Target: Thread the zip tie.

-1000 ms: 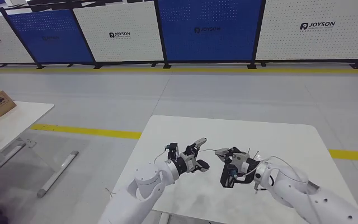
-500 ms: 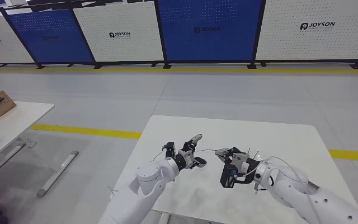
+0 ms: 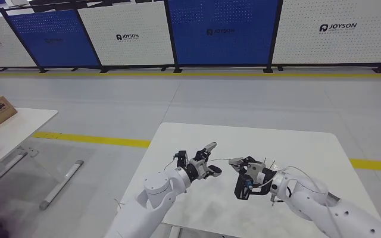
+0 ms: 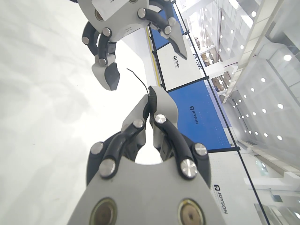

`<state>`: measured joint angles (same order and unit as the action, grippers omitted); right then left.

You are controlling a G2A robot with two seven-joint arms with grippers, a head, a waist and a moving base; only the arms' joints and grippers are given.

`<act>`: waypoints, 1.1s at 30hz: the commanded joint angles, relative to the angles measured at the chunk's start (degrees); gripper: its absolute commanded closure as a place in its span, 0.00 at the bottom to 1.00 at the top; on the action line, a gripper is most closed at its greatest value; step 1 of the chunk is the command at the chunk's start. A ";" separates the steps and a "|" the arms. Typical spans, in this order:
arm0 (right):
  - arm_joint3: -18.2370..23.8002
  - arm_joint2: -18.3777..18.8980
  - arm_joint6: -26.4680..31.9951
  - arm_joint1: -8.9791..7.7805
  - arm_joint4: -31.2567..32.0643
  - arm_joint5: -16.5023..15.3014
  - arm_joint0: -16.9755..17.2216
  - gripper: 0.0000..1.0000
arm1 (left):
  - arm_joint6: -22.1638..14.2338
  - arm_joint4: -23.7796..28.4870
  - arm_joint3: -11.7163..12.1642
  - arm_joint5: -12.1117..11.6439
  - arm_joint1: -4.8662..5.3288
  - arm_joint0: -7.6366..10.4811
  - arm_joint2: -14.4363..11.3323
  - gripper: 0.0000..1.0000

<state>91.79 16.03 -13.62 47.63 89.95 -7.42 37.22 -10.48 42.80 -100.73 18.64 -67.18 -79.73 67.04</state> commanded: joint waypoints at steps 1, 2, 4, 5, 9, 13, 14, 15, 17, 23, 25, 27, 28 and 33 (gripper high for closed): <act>0.00 0.00 0.00 0.00 0.00 0.00 0.00 1.00 | -0.40 0.06 -0.01 0.84 0.06 -0.14 -0.06 0.61; 0.00 0.00 0.00 0.00 0.00 0.00 0.00 1.00 | -0.46 -0.10 0.04 0.84 0.09 -0.17 -0.13 0.67; 0.00 0.00 0.00 0.00 0.00 0.00 0.00 1.00 | -0.42 -0.29 0.28 0.84 0.13 -0.13 -0.37 0.65; 0.00 0.00 0.00 0.00 0.00 0.00 0.00 1.00 | -0.44 -0.23 0.40 0.84 0.15 -0.05 -0.50 0.67; 0.00 0.00 0.00 0.00 0.00 0.00 0.00 1.00 | -0.67 0.09 0.72 0.84 0.27 0.18 -1.00 0.74; 0.00 0.00 0.00 0.00 0.00 0.00 0.00 1.00 | -0.65 0.65 0.72 0.84 0.44 0.27 -1.24 0.78; 0.00 0.00 0.00 0.00 0.00 0.00 0.00 1.00 | -0.59 0.85 0.72 0.84 0.50 0.27 -1.31 0.82; 0.00 0.00 0.00 0.00 0.00 0.00 0.00 1.00 | -0.53 1.05 0.70 0.84 0.54 0.27 -1.35 0.82; 0.00 0.00 0.00 0.00 0.00 0.00 0.00 1.00 | -0.24 1.24 0.64 0.84 0.64 0.30 -1.44 0.84; 0.00 0.00 0.00 0.00 0.00 0.00 0.00 1.00 | 0.41 2.80 0.89 0.84 0.75 0.62 -1.97 1.00; 0.00 0.00 0.00 0.00 0.00 0.00 0.00 1.00 | 0.59 3.08 0.86 0.84 0.78 0.78 -2.19 1.00; 0.00 0.00 0.00 0.00 0.00 0.00 0.00 1.00 | 0.69 3.47 0.85 0.84 0.80 0.86 -2.25 1.00; 0.00 0.00 0.00 0.00 0.00 0.00 0.00 1.00 | 0.80 3.73 0.81 0.84 0.81 0.90 -2.22 1.00; 0.00 0.00 0.00 0.00 0.00 0.00 0.00 1.00 | 1.15 4.42 0.74 0.84 0.85 0.97 -1.93 1.00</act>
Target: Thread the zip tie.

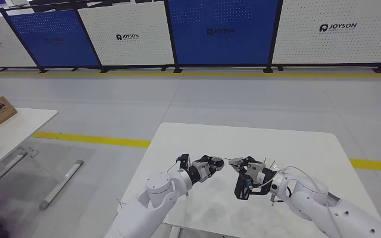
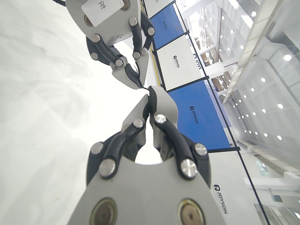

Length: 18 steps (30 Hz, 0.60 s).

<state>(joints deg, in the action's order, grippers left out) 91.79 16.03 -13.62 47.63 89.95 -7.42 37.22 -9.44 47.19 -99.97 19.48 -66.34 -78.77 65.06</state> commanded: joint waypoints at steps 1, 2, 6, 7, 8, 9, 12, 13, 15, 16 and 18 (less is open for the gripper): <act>0.00 0.00 0.00 0.00 0.00 0.00 0.00 1.00 | 0.41 -0.13 -0.08 0.00 0.01 -0.01 0.11 1.00; 0.06 0.15 0.10 0.03 -0.06 0.10 0.29 1.00 | 0.74 -0.41 -0.15 -0.03 0.01 -0.02 0.14 1.00; 0.46 1.68 0.18 0.12 0.00 -0.69 1.34 1.00 | 1.01 -0.91 -0.28 -0.07 -0.01 -0.16 0.09 1.00; 0.52 2.00 0.09 0.12 0.00 -0.88 1.54 1.00 | 0.94 -1.14 -0.30 -0.02 0.01 -0.19 0.07 1.00; 0.57 2.42 0.02 0.10 0.00 -1.22 1.83 1.00 | 0.83 -1.34 -0.34 0.00 0.02 -0.26 0.07 1.00; 0.62 2.72 -0.01 0.09 0.00 -1.68 2.02 0.73 | 0.73 -1.48 -0.38 0.00 0.03 -0.33 0.06 1.00; 0.79 3.66 0.18 0.06 0.00 -2.80 2.55 0.09 | 0.55 -1.74 -0.42 0.00 0.06 -0.47 0.10 1.00; 0.85 3.93 0.18 0.05 0.00 -3.14 2.73 0.00 | 0.50 -1.81 -0.42 0.00 0.06 -0.49 0.10 1.00; 0.91 4.52 0.35 0.02 0.00 -3.84 3.10 0.00 | 0.45 -1.93 -0.40 0.00 0.08 -0.55 0.10 1.00; 0.97 4.71 0.42 0.01 0.00 -4.34 3.21 0.00 | 0.39 -1.96 -0.40 0.00 0.08 -0.57 0.09 1.00; 1.02 5.08 0.48 -0.04 0.00 -5.36 3.40 0.00 | 0.38 -2.21 -0.38 0.00 0.11 -0.63 0.06 1.00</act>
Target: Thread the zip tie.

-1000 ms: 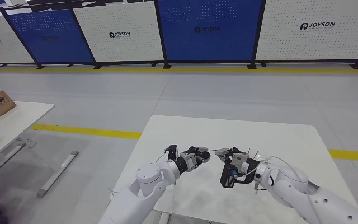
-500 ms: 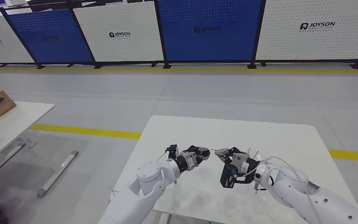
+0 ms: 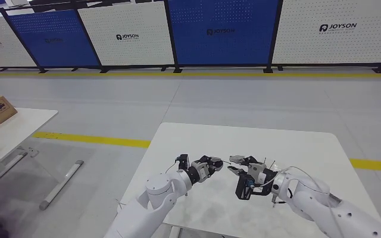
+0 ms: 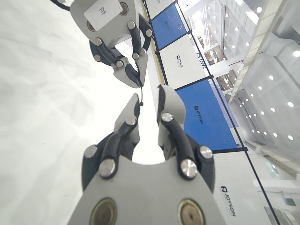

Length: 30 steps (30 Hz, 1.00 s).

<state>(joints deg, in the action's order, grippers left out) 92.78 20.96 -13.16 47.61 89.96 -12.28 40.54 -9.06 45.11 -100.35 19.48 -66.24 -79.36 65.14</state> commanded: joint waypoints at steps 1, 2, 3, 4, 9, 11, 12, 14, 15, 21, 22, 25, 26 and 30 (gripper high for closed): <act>0.06 0.29 -0.03 -0.04 0.00 -0.93 0.16 0.00 | 0.02 -0.24 0.00 0.00 0.02 -0.04 -0.05 1.00; 0.08 0.45 -0.24 -0.07 0.00 -1.31 0.28 0.00 | 0.13 -0.44 -0.03 0.00 0.02 -0.04 -0.05 1.00; 0.07 0.66 -0.47 -0.10 0.00 -1.61 0.42 0.00 | 0.31 -0.69 -0.08 -0.07 0.03 -0.04 -0.04 1.00; 0.01 1.03 -0.95 -0.15 0.00 -2.02 0.72 0.00 | 0.75 -1.28 -0.21 -0.74 0.01 -0.10 -0.03 1.00; -1.59 4.23 -3.16 -0.72 -3.33 -5.19 2.45 0.00 | 1.11 -4.21 -0.07 -4.56 -0.02 -1.05 -0.50 1.00; -2.79 6.29 -2.64 -1.13 -8.56 -7.20 3.47 0.00 | 2.34 -7.03 0.17 -7.54 -0.11 -1.67 -1.22 1.00; -2.46 6.47 -2.40 -1.31 -10.33 -7.20 3.90 0.00 | 3.45 -9.23 0.25 -9.26 -0.15 -1.89 -1.67 1.00; -2.01 4.84 1.01 -1.99 -12.83 -7.20 3.63 0.00 | 4.62 -11.70 0.52 -11.67 -0.29 -2.36 -2.65 1.00; -2.01 4.84 1.01 -1.99 -12.83 -7.20 3.63 0.00 | 4.62 -11.70 0.52 -11.67 -0.29 -2.36 -2.65 1.00; -2.01 4.84 1.01 -1.99 -12.83 -7.20 3.63 0.00 | 4.62 -11.70 0.52 -11.67 -0.29 -2.36 -2.65 1.00; -2.01 4.84 1.01 -1.99 -12.83 -7.20 3.63 0.00 | 4.62 -11.70 0.52 -11.67 -0.29 -2.36 -2.65 1.00; -1.73 4.68 1.42 -1.85 -15.29 -7.20 4.61 0.00 | 4.99 -13.17 0.63 -12.49 -0.33 -2.22 -2.73 1.00; -1.76 4.69 1.60 -1.76 -17.14 -7.20 4.81 0.00 | 5.56 -14.14 0.57 -13.05 -0.34 -2.28 -2.77 1.00; -2.62 2.50 1.34 -1.36 -28.53 -7.20 4.48 0.00 | 7.59 -17.46 0.56 -15.72 -0.48 -2.72 -3.08 1.00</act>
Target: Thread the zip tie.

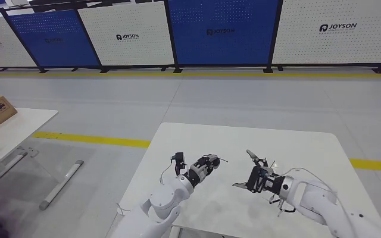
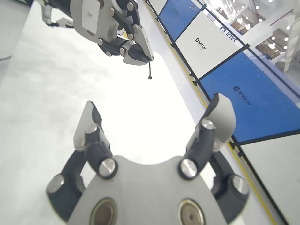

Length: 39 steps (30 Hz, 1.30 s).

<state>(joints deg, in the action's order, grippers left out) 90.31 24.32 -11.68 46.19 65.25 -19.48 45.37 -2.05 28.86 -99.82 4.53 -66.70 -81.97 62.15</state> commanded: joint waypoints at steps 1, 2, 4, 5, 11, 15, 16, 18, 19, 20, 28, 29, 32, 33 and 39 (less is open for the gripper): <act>-0.62 -2.27 0.43 0.06 -7.83 0.00 -1.18 0.00 | 0.83 -2.29 0.13 -1.53 -0.05 -0.35 -0.28 1.00; -1.34 -2.81 0.67 0.01 -10.48 0.00 -2.05 0.00 | 0.70 -2.99 0.20 -1.85 -0.04 -0.54 -0.41 1.00; -1.36 -4.84 0.99 -0.06 -18.24 0.00 -3.02 0.00 | 0.06 -3.15 0.33 -2.05 -0.05 -0.77 -0.41 1.00; -1.55 -6.01 1.30 -0.22 -24.19 0.00 -3.98 0.00 | -0.31 -3.38 0.58 -1.95 -0.04 -0.81 -0.32 1.00; -1.66 -8.47 2.97 -0.83 -36.58 0.00 -6.84 0.00 | -0.68 -3.85 0.90 -2.10 -0.07 -0.83 -0.36 1.00; -1.66 -8.47 2.97 -0.83 -36.58 0.00 -6.84 0.00 | -0.68 -3.85 0.90 -2.10 -0.07 -0.83 -0.36 1.00; -1.66 -8.47 2.97 -0.83 -36.58 0.00 -6.84 0.00 | -0.68 -3.85 0.90 -2.10 -0.07 -0.83 -0.36 1.00; -1.66 -8.47 2.97 -0.83 -36.58 0.00 -6.84 0.00 | -0.65 -3.83 0.90 -2.16 -0.08 -0.83 -0.36 1.00; -1.11 -8.48 3.63 -0.73 -38.39 0.00 -6.04 0.00 | -0.22 -4.08 0.85 -2.49 -0.12 -0.77 -0.25 1.00; 0.01 -8.38 4.84 -0.59 -41.46 0.00 -5.56 0.00 | 0.77 -5.35 0.82 -2.97 -0.14 -0.71 -0.16 1.00; 2.60 -5.10 21.43 -0.95 -64.94 0.00 -6.81 0.00 | 1.98 -7.13 0.44 -3.45 -0.39 -0.93 -0.07 1.00; 2.87 -3.87 22.61 -1.18 -67.31 0.00 -6.41 0.00 | 2.18 -7.62 0.57 -3.58 -0.43 -0.91 -0.09 1.00; 2.27 -0.07 26.68 -2.04 -71.90 0.00 -4.73 0.00 | 2.38 -7.83 0.89 -3.91 -0.58 -0.84 -0.22 1.00; 1.71 0.84 28.78 -2.24 -73.15 0.00 -4.07 0.00 | 2.66 -8.15 1.01 -4.13 -0.63 -0.78 -0.24 1.00; 0.70 2.69 34.67 -2.35 -77.58 0.00 -3.13 0.00 | 3.97 -8.69 1.20 -5.04 -0.82 -0.66 -0.38 1.00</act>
<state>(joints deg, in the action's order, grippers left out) 90.99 27.06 25.02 43.85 -12.72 -19.48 42.27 1.99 20.14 -98.61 -0.55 -67.53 -82.63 61.76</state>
